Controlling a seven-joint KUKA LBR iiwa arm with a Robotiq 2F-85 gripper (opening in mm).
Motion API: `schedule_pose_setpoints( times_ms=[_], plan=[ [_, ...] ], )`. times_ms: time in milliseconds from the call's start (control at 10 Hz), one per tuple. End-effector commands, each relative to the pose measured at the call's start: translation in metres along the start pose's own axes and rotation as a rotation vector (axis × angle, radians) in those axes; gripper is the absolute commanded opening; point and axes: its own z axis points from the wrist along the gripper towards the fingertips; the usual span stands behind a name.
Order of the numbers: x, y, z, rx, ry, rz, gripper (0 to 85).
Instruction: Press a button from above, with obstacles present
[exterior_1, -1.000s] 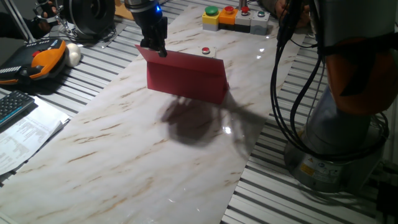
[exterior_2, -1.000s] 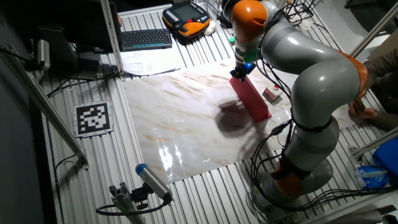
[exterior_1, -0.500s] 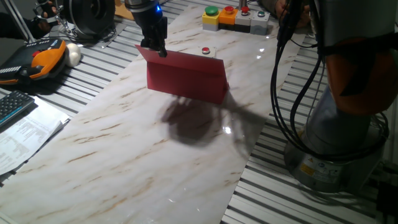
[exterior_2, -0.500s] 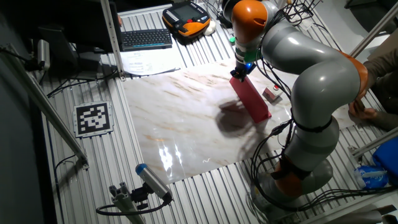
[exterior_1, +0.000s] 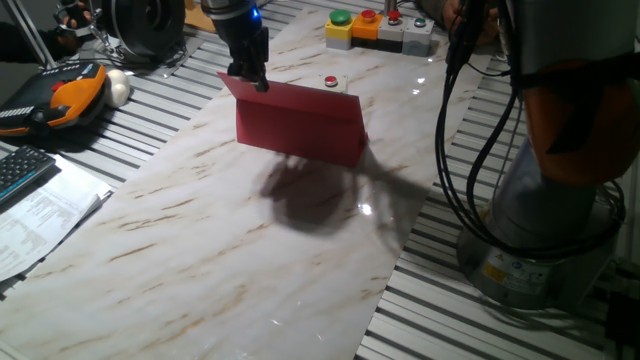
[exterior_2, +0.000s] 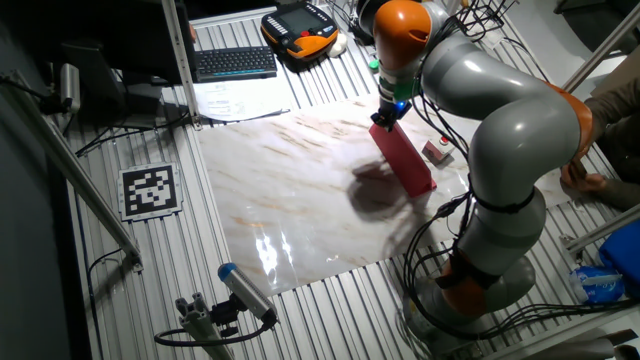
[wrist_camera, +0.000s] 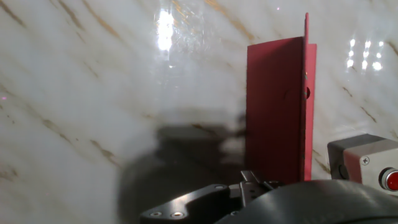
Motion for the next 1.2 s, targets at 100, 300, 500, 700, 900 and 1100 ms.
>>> schedule_pose_setpoints(
  times_ms=[100, 300, 500, 700, 900, 1100],
  plan=[
    [0.0, 0.0001, 0.0001, -0.044, -0.069, 0.073, 0.0],
    [0.0, 0.0001, 0.0001, -0.103, -0.078, 0.232, 0.0],
    [0.0, 0.0001, 0.0001, -0.044, -0.113, 0.346, 0.0],
    [0.0, 0.0001, 0.0001, -0.034, -0.123, 0.391, 0.0],
    [0.0, 0.0001, 0.0001, 0.014, -0.129, 0.403, 0.0],
    [0.0, 0.0001, 0.0001, 0.002, -0.133, 0.418, 0.0]
  ],
)
